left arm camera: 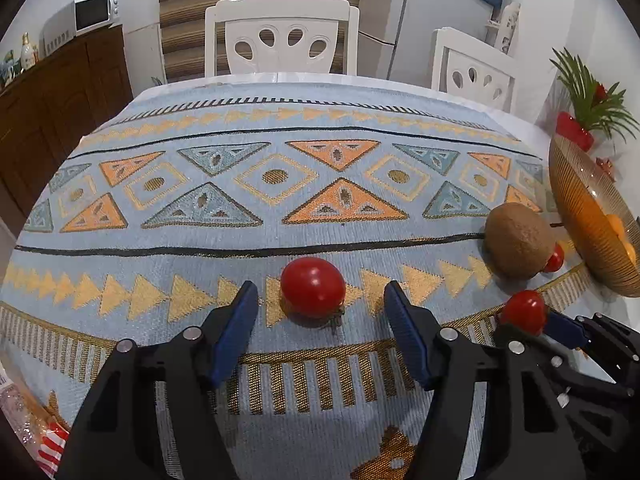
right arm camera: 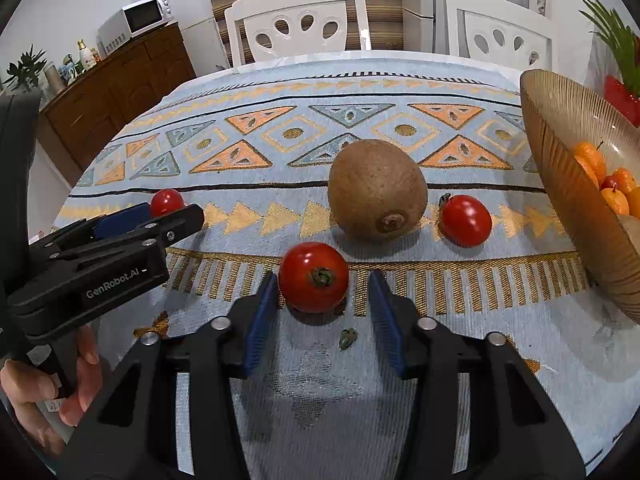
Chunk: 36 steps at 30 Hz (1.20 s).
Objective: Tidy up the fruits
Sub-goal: 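Grasp a cherry tomato with the left gripper while the right grasps another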
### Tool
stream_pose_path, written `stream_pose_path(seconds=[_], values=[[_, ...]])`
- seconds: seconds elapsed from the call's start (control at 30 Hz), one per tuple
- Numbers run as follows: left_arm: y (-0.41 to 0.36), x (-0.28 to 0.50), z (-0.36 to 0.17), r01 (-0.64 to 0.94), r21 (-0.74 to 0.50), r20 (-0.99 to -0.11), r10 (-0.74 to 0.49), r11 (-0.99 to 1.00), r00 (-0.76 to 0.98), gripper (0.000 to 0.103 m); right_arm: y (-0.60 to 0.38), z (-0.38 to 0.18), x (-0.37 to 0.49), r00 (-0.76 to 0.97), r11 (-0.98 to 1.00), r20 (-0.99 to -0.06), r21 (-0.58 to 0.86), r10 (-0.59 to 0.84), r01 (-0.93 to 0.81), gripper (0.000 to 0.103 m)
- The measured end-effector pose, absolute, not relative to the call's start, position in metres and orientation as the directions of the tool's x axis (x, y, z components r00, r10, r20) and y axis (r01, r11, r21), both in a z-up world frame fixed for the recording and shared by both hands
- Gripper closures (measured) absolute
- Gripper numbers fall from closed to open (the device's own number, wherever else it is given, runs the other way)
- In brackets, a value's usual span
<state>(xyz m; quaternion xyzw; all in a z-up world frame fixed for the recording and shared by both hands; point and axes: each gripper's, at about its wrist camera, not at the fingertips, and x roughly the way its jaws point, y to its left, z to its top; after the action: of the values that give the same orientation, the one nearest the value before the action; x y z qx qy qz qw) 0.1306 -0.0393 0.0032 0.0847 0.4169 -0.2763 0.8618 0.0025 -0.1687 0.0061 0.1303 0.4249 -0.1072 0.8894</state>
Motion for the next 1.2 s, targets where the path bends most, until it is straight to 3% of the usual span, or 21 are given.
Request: stream_pose_path(seconds=[0.17,0.5,1.2], values=[[-0.038,0.132,0.004,0.545,-0.081,-0.763,-0.404,0.835,0.505,0.074,-0.167,0.008,0.000,0.630,0.948,-0.774,0.144,-0.071,0.284,0.069],[-0.030,0.125,0.014,0.537,-0.114,-0.710,-0.447,0.836,0.545,0.074,-0.164,0.017,-0.010,0.689,0.956,-0.723,0.161,-0.055,0.245,0.069],[-0.031,0.118,0.017,0.548,-0.103,-0.692,-0.455,0.830,0.560,0.074,-0.163,0.021,-0.014,0.707,0.953,-0.704,0.169,-0.061,0.251,0.069]])
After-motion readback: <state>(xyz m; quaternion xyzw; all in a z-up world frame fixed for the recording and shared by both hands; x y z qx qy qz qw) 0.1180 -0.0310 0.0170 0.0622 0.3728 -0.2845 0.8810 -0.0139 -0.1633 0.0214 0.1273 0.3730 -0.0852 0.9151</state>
